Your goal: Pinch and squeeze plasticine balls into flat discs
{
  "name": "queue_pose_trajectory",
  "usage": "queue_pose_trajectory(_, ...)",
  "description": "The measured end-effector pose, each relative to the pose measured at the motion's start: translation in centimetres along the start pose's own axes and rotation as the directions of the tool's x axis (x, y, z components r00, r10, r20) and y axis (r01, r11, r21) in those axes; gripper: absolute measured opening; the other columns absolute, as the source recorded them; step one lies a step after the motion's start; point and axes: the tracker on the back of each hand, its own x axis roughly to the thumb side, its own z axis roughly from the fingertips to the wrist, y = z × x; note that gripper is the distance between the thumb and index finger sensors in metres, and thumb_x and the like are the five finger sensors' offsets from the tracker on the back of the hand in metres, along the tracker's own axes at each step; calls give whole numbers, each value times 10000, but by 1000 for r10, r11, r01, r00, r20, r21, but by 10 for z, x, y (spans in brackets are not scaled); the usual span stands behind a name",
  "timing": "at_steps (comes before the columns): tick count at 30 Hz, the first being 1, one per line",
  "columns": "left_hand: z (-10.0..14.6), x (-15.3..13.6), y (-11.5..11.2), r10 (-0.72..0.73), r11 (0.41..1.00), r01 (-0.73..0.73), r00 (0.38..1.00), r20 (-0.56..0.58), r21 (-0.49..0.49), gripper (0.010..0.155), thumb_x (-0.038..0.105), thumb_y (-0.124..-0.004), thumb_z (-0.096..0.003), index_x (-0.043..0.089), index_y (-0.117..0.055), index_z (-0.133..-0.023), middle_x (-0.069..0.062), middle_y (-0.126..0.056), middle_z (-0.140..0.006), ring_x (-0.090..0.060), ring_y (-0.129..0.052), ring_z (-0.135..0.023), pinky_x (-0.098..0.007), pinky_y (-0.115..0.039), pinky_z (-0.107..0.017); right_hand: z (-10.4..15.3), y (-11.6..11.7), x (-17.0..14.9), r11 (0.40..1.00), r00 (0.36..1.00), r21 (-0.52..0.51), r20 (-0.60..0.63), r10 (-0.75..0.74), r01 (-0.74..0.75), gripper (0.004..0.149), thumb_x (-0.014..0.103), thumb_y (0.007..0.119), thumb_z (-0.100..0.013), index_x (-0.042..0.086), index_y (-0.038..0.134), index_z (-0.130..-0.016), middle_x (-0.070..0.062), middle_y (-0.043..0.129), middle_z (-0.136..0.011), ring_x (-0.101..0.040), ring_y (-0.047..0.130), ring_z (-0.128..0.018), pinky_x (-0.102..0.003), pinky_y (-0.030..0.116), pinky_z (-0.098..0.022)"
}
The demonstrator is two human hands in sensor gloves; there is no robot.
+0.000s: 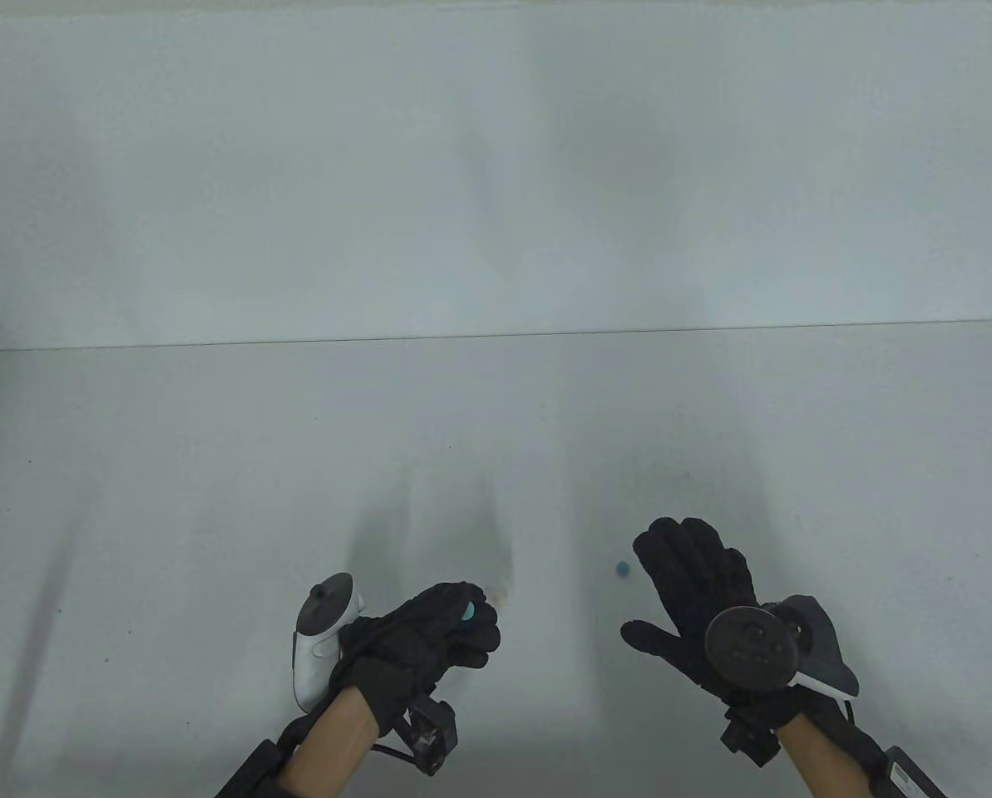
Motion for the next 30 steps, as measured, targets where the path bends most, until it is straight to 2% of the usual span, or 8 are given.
queue_pose_trajectory(3, 1, 4, 0, -63, 998, 62, 998, 24, 26, 478, 326, -803, -501, 91, -744, -912, -101, -914, -801, -207, -1059, -608, -389, -910, -520, -1, 0, 0, 1000, 1000, 4, 2, -6, 6, 842, 673, 515, -544, 140, 313, -1164, -172, 309, -1239, -533, 332, -1105, -755, 431, -702)
queue_pose_trajectory(12, 3, 10, -2, -128, 990, 124, 989, 68, 69, 393, 392, -857, -446, 159, -863, -763, -22, -1039, -605, -98, -1148, -403, -293, -1000, -395, 0, 0, 0, 1000, 1000, 0, 4, -3, 3, 841, 673, 514, -544, 140, 315, -1164, -172, 309, -1239, -529, 337, -1104, -754, 432, -702)
queue_pose_trajectory(15, 2, 6, -3, -102, 993, 100, 994, 29, 58, 411, 369, -822, -471, 128, -811, -804, -37, -994, -640, -110, -1113, -438, -314, -969, -432, 0, 0, 0, 1000, 1000, 0, 6, -3, 3, 841, 673, 513, -544, 140, 315, -1164, -172, 309, -1239, -531, 333, -1105, -754, 432, -702)
queue_pose_trajectory(19, 1, -2, -2, -42, 998, 43, 999, -23, 45, 489, 315, -735, -528, 58, -680, -940, -97, -877, -752, -190, -1009, -550, -400, -862, -517, 0, 0, 0, 1000, 1000, -9, 4, -7, 7, 838, 672, 510, -545, 140, 318, -1164, -171, 312, -1239, -531, 334, -1105, -754, 433, -701)
queue_pose_trajectory(23, 3, -1, -3, 5, 1000, -5, 1000, -14, 16, 575, 350, -661, -557, 9, -610, -1017, -152, -803, -854, -258, -945, -654, -455, -796, -575, 0, 0, 0, 1000, 1000, -14, 0, -4, 4, 833, 670, 506, -546, 140, 322, -1163, -173, 318, -1238, -529, 337, -1104, -754, 434, -701)
queue_pose_trajectory(25, 3, -1, -2, 42, 999, -42, 999, 16, -5, 679, 448, -625, -555, -13, -566, -1049, -193, -753, -915, -303, -911, -724, -480, -766, -608, 0, 0, 0, 1000, 1000, -15, 1, -8, 8, 834, 669, 507, -546, 139, 323, -1163, -172, 317, -1239, -528, 336, -1105, -754, 432, -701)
queue_pose_trajectory(27, 3, -1, -1, 79, 997, -78, 997, 13, -12, 724, 483, -637, -544, -30, -569, -1051, -216, -753, -929, -323, -918, -743, -485, -772, -612, 0, 0, 0, 1000, 1000, -11, 1, -6, 6, 835, 669, 506, -546, 138, 323, -1163, -174, 315, -1238, -529, 334, -1105, -754, 433, -700)
queue_pose_trajectory(30, 5, 1, 3, 5, 998, -5, 1000, 10, 64, 579, 429, -709, -527, 41, -716, -956, -139, -889, -826, -240, -1035, -630, -416, -883, -536, 0, 0, 0, 1000, 1000, -14, 2, -8, 8, 834, 670, 504, -545, 139, 327, -1164, -173, 317, -1238, -528, 337, -1104, -754, 434, -700)
